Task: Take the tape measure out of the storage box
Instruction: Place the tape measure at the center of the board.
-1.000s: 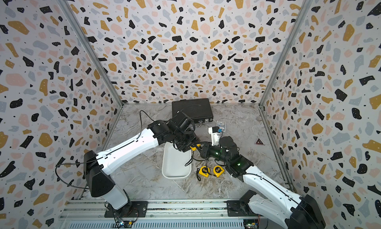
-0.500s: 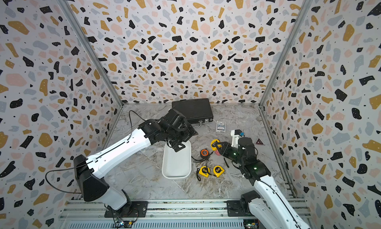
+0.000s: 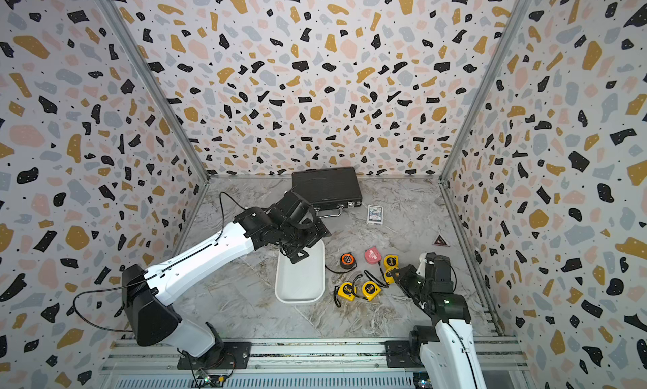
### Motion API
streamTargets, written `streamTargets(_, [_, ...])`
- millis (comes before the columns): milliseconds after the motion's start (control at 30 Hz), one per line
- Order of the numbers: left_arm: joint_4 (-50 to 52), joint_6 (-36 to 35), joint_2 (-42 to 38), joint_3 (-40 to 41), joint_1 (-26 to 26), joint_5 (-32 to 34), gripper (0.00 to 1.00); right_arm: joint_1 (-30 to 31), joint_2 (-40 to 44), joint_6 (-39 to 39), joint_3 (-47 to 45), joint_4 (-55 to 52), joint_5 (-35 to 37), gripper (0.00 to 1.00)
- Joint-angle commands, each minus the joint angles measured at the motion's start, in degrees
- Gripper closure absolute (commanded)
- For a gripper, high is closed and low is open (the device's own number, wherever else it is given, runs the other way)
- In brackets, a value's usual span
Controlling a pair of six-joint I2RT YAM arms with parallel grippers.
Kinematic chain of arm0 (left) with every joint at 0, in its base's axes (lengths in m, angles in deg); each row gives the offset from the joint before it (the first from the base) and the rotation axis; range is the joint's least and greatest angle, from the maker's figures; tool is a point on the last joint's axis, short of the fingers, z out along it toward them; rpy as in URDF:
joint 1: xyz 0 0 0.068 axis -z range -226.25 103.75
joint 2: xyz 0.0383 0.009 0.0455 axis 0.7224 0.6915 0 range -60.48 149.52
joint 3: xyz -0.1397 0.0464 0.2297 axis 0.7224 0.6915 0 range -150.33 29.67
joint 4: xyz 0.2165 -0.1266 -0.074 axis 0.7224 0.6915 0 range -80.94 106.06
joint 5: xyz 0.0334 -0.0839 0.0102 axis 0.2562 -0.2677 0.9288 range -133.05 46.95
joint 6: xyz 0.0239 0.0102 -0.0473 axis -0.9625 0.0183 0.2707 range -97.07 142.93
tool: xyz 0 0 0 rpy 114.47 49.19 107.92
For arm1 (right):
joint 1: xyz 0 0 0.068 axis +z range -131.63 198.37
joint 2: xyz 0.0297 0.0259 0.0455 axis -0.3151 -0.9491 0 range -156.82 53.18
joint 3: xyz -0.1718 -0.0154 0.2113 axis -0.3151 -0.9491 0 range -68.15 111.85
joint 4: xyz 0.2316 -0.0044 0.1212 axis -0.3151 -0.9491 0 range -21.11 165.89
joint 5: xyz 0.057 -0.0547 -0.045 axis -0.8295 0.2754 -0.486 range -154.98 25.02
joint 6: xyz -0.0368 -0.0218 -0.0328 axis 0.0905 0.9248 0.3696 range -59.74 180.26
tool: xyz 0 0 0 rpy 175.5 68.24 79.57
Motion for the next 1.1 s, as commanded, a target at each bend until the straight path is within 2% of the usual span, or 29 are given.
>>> streamTargets(0, [-0.38,-1.0,-2.76,1.82,-0.49,-0.4,0.0,-0.7,0.18,0.42,-2.1,-2.16,-1.55,1.0])
streamTargets(267, [-1.89,-0.69,-4.69,5.72,-1.14,-0.31,0.0,-1.06,0.19,-0.75,-8.45,1.15,-2.88,1.0])
streamTargets(533, [-2.15,-0.84,-5.38,7.03,-1.26,-0.09,0.0,-1.07,0.3,-1.4,-11.01,1.57,-3.54,0.98])
streamTargets(600, [-2.25,-0.74,-5.56,7.3,-1.25,-0.01,0.0,-1.07,0.41,-1.6,-11.19,1.34,-3.93,0.92])
streamTargets(667, [-2.27,-0.75,-5.75,7.43,-1.26,0.09,0.0,-1.12,0.41,-1.44,-10.85,0.38,-4.03,0.77])
streamTargets(767, [-2.15,-0.58,-6.09,7.66,-1.25,0.28,0.0,-1.07,0.54,-0.53,-9.85,-1.76,-3.57,0.63])
streamTargets(1067, [-1.72,-0.19,-7.58,8.2,-1.24,1.26,0.0,-0.99,0.7,2.33,-6.08,-8.33,-1.6,0.45])
